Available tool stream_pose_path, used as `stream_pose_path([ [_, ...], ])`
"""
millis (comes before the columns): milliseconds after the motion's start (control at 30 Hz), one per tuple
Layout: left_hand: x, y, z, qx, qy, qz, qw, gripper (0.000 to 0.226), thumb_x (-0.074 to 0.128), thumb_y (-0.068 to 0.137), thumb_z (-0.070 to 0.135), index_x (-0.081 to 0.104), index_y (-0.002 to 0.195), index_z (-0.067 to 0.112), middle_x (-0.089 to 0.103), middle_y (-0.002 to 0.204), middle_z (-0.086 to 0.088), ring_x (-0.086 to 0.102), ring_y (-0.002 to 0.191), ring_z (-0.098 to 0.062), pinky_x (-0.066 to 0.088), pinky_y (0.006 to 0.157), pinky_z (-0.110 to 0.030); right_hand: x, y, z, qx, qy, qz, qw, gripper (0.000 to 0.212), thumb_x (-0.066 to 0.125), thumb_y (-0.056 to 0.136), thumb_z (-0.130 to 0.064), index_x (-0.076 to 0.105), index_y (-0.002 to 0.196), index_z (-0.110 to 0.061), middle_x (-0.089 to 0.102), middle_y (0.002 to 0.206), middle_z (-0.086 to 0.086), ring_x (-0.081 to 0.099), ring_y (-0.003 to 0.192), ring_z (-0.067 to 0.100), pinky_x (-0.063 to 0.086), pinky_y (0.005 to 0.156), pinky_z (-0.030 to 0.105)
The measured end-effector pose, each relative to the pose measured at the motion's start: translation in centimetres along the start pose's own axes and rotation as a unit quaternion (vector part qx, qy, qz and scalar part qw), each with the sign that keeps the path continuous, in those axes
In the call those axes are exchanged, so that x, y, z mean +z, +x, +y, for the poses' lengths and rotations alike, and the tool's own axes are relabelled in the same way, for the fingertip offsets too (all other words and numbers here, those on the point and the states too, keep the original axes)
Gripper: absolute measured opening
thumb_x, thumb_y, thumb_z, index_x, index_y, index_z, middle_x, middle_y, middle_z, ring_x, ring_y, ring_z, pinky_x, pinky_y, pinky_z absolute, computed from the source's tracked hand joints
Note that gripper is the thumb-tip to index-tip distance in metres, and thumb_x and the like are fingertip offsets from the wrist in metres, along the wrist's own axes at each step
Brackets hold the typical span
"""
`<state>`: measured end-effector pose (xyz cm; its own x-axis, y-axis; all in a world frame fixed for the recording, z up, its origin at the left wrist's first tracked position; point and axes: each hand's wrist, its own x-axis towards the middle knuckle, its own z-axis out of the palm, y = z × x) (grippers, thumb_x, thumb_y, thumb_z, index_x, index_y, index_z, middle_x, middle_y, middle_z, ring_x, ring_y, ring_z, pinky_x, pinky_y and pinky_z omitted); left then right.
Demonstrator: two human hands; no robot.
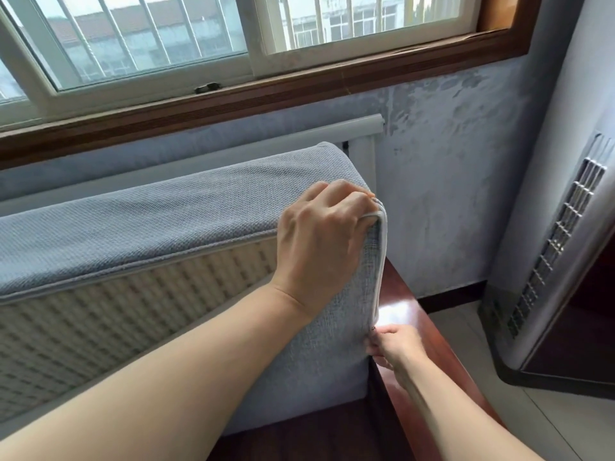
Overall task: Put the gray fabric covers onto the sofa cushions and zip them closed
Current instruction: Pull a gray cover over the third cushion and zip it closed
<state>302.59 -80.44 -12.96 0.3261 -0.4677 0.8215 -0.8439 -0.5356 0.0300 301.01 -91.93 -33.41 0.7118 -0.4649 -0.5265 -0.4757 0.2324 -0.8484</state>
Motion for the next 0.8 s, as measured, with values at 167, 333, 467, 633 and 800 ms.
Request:
stream_pose_path([
  [167, -0.1, 0.0, 0.1, -0.002, 0.0, 0.002, 1.0, 0.019, 0.058, 0.088, 0.025, 0.073, 0.08, 0.017, 0.071, 0.09, 0.006, 0.063, 0.078, -0.017, 0.041, 0.066, -0.024, -1.1, -1.2, -0.8, -0.015, 0.023, -0.013, 1.0, 0.028, 0.054, 0.089, 0.0, 0.058, 0.061, -0.006, 0.052, 0.054, 0.007, 0.043, 0.036, 0.01, 0.033, 0.035, 0.014],
  [333, -0.3, 0.0, 0.4, -0.006, -0.002, -0.005, 1.0, 0.018, 0.058, 0.087, 0.024, 0.073, 0.081, 0.016, 0.071, 0.09, 0.005, 0.064, 0.079, -0.018, 0.041, 0.067, -0.023, -1.3, -2.9, -2.7, -0.106, 0.024, 0.012, 0.994, 0.036, 0.055, 0.086, -0.004, 0.051, 0.052, -0.016, 0.044, 0.041, -0.007, 0.04, 0.042, 0.014, 0.034, 0.048, 0.027],
  [467, -0.5, 0.1, 0.6, -0.011, 0.007, -0.012, 1.0, 0.019, 0.056, 0.086, 0.026, 0.071, 0.08, 0.016, 0.071, 0.089, 0.004, 0.065, 0.078, -0.021, 0.041, 0.068, -0.026, -1.7, -5.5, -5.8, -0.192, 0.037, 0.029, 0.98, 0.035, 0.05, 0.087, -0.011, 0.05, 0.053, -0.018, 0.043, 0.044, -0.008, 0.04, 0.054, 0.019, 0.034, 0.06, 0.034],
  [633, -0.9, 0.6, 0.4, -0.011, 0.014, -0.049, 0.999, 0.017, 0.06, 0.083, 0.027, 0.069, 0.076, 0.015, 0.069, 0.087, 0.003, 0.065, 0.074, -0.022, 0.042, 0.063, -0.027, -2.3, -9.9, -12.0, -0.289, 0.077, 0.051, 0.953, 0.04, 0.052, 0.087, -0.026, 0.057, 0.048, -0.027, 0.045, 0.041, -0.014, 0.041, 0.056, 0.016, 0.036, 0.061, 0.038],
  [800, -2.5, 1.0, 0.3, -0.01, 0.003, -0.089, 0.996, 0.014, 0.069, 0.073, 0.021, 0.065, 0.079, 0.009, 0.065, 0.091, -0.003, 0.065, 0.071, -0.025, 0.052, 0.05, -0.033, -2.3, -13.9, -16.3, -0.395, 0.018, 0.097, 0.913, 0.037, 0.06, 0.087, -0.022, 0.045, 0.055, -0.015, 0.046, 0.052, -0.002, 0.042, 0.057, 0.016, 0.043, 0.059, 0.037],
])
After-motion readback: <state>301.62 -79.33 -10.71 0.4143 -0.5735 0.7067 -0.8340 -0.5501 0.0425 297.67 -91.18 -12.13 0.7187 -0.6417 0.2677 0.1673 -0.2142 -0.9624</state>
